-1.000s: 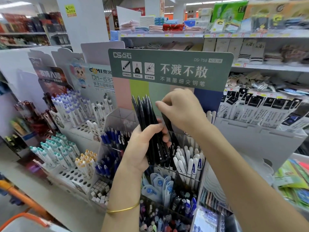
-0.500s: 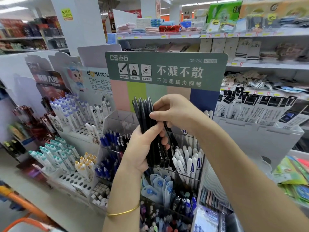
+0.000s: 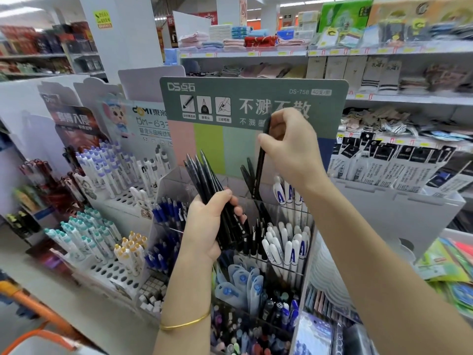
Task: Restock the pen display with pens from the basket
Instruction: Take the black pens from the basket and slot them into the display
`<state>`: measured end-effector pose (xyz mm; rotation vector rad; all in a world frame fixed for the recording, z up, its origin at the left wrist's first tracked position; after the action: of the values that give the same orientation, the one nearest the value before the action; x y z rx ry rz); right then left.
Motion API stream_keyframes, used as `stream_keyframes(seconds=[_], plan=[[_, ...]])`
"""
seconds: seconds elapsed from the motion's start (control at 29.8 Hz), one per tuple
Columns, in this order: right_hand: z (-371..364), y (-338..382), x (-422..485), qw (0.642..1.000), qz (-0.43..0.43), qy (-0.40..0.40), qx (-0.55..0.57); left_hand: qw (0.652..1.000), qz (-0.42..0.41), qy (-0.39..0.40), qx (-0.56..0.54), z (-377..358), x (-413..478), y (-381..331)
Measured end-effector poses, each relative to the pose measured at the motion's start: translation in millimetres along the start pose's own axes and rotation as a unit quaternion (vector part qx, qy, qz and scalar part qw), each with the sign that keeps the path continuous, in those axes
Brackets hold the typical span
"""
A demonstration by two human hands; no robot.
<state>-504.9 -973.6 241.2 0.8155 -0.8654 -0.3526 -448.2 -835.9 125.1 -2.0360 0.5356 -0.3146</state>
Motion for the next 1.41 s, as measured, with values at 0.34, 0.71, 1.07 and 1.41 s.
stream_keyframes(seconds=[0.34,0.71,1.07,1.41], plan=[[-35.9,-12.5,-5.6,0.914,0.061,0.122,-0.381,1.0,-0.014,-0.014,0.006,-7.1,-12.0,-3.8],[-14.9,-5.5,2.7,0.942,0.085,0.122,-0.301,1.0,-0.026,0.003,0.014,-23.5,-26.2,-3.7],[-16.3,1.9,-13.9,0.954,-0.04,0.293,-0.041,0.993,-0.028,0.105,0.053,-33.8,-22.0,-5.0],[17.0,2.0,14.1,0.998,-0.027,-0.011,0.055,1.0,-0.014,-0.005,0.011,-5.1,-3.5,-5.9]])
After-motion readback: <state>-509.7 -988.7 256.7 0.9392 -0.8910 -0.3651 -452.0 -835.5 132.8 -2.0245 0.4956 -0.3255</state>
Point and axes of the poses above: each hand's wrist, its own x-axis towards the middle knuckle, its own z-axis out of the back of the hand, y = z × x, the point moved 6 cm from there along x, towards the middle knuckle, and after that the axes turned 2 degrees about -z, right-handed, at the moved point
